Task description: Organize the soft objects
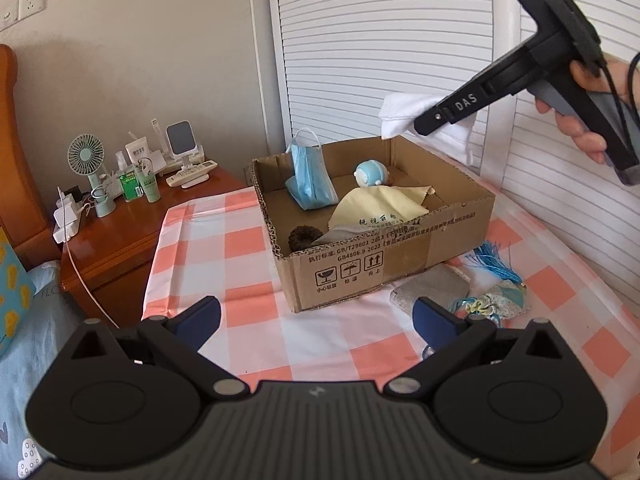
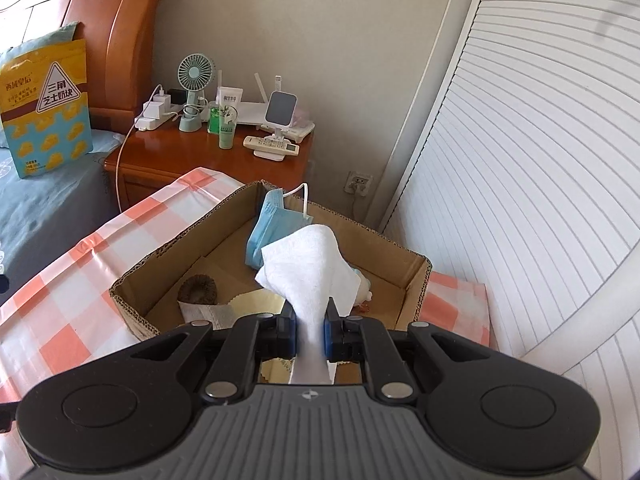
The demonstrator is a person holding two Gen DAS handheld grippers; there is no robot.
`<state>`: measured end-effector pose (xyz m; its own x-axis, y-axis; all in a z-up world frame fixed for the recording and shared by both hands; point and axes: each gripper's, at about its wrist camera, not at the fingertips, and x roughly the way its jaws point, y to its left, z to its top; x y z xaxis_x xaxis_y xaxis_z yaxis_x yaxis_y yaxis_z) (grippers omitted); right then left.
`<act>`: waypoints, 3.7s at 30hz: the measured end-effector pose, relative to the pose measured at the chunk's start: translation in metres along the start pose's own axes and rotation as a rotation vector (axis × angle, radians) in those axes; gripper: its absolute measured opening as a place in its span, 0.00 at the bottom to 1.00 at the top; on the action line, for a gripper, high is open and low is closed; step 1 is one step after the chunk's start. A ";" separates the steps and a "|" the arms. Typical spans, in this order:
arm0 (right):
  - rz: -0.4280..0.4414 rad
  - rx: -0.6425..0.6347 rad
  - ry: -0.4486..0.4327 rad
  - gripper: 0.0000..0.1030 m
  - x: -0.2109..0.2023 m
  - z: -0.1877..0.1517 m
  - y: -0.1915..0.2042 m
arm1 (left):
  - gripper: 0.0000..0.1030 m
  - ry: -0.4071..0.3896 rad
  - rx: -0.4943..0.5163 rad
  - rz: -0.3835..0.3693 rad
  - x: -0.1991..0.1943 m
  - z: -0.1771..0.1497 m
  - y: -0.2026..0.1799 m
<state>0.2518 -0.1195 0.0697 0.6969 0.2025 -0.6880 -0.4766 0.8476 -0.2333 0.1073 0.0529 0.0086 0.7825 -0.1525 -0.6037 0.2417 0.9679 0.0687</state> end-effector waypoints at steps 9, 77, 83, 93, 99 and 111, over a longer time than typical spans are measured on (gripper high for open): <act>-0.080 0.027 0.092 0.31 0.065 0.020 -0.007 | 0.99 0.017 -0.066 0.028 0.003 -0.008 0.019; -0.146 0.366 0.135 1.00 0.007 -0.199 0.033 | 0.99 0.137 0.000 -0.058 0.030 -0.008 -0.033; -0.125 0.359 0.116 1.00 0.004 -0.205 0.028 | 0.99 0.158 0.031 -0.066 0.055 0.004 -0.049; -0.110 0.339 0.085 1.00 0.001 -0.209 0.028 | 0.99 0.210 0.073 -0.086 0.104 0.022 -0.084; -0.094 0.323 0.072 1.00 -0.001 -0.212 0.028 | 0.99 0.214 0.084 -0.075 0.131 0.027 -0.104; -0.085 0.313 0.056 1.00 -0.004 -0.215 0.029 | 0.99 0.256 0.045 -0.031 0.151 0.015 -0.102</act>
<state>0.1196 -0.2014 -0.0819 0.6924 0.1046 -0.7139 -0.2238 0.9718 -0.0747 0.2093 -0.0716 -0.0773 0.6051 -0.1208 -0.7869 0.2929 0.9529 0.0790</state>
